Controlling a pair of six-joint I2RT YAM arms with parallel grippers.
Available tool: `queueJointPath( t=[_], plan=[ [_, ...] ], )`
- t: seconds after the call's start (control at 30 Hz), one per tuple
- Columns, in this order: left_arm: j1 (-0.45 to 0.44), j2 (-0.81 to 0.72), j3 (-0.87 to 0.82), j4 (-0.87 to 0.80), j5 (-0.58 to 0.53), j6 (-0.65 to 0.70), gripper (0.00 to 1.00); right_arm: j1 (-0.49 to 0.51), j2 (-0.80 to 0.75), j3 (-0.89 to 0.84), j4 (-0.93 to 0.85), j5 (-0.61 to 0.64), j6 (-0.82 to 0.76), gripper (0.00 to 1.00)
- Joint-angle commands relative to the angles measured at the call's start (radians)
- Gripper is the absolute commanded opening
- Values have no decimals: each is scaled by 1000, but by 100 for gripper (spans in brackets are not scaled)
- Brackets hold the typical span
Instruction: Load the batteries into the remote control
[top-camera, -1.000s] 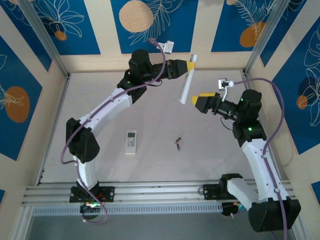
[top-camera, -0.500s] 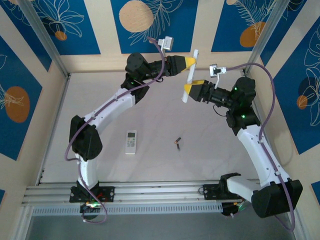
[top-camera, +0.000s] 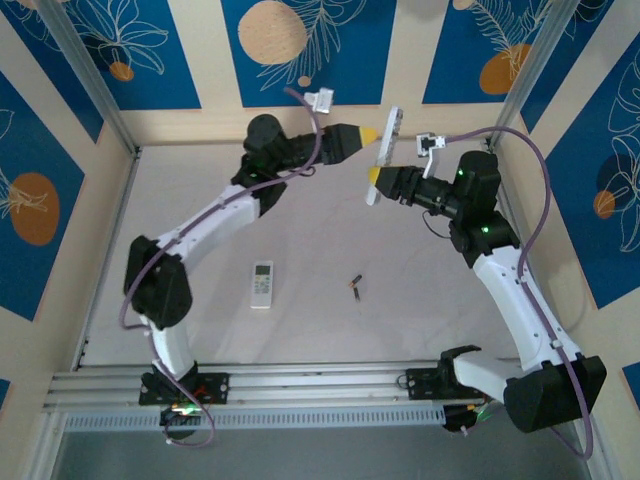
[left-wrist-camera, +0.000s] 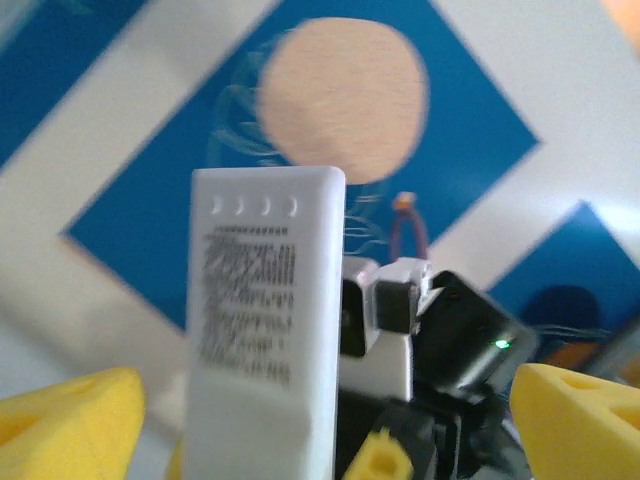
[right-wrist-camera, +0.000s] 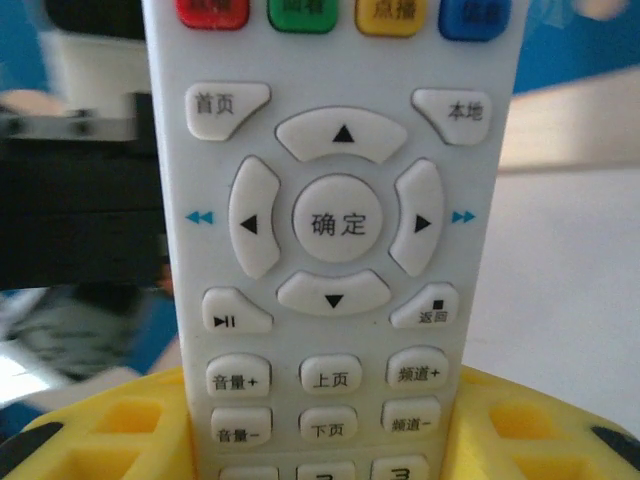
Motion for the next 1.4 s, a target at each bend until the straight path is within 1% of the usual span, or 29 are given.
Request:
queueJointPath(
  t=[0.0, 0.07, 0.17, 0.23, 0.33, 0.4, 0.53, 0.63, 0.73, 0.8, 0.87, 0.97, 1.03, 1.1, 1.2, 1.3, 1.37],
  plan=[
    [98, -208, -81, -468, -233, 345, 96, 55, 80, 51, -335, 328, -187, 28],
    [121, -291, -98, -773, -403, 513, 97, 103, 177, 78, -419, 449, -241, 28],
    [128, -364, -128, -1068, -626, 664, 98, 149, 340, 126, -495, 601, -254, 27],
    [131, -390, -150, -1205, -756, 703, 98, 167, 429, 147, -514, 660, -245, 27],
    [144, -401, -194, -1373, -852, 736, 98, 191, 564, 195, -531, 725, -228, 27],
    [159, -405, -238, -1439, -869, 737, 99, 199, 640, 224, -541, 749, -218, 27],
    [180, -405, -325, -1476, -831, 699, 99, 202, 747, 250, -543, 780, -188, 28],
    [180, -402, -404, -1429, -791, 660, 98, 202, 800, 260, -545, 813, -170, 33],
    [180, -392, -477, -1365, -793, 601, 94, 202, 843, 271, -556, 838, -156, 36],
    [180, -379, -506, -1333, -800, 576, 94, 202, 853, 267, -550, 838, -149, 38],
    [181, -357, -525, -1302, -793, 561, 94, 201, 861, 268, -549, 825, -147, 44],
    [178, -310, -524, -1281, -764, 551, 94, 197, 854, 278, -556, 793, -150, 56],
    [177, -277, -523, -1271, -738, 544, 94, 191, 826, 290, -580, 787, -147, 61],
    [169, -247, -524, -1261, -730, 526, 92, 190, 759, 285, -592, 786, -145, 65],
    [150, -197, -514, -1259, -751, 503, 91, 188, 617, 249, -585, 764, -133, 74],
    [126, -140, -491, -1263, -758, 501, 91, 193, 484, 194, -566, 710, -102, 78],
    [99, -93, -468, -1281, -789, 501, 90, 197, 407, 146, -548, 682, -83, 81]
  ],
)
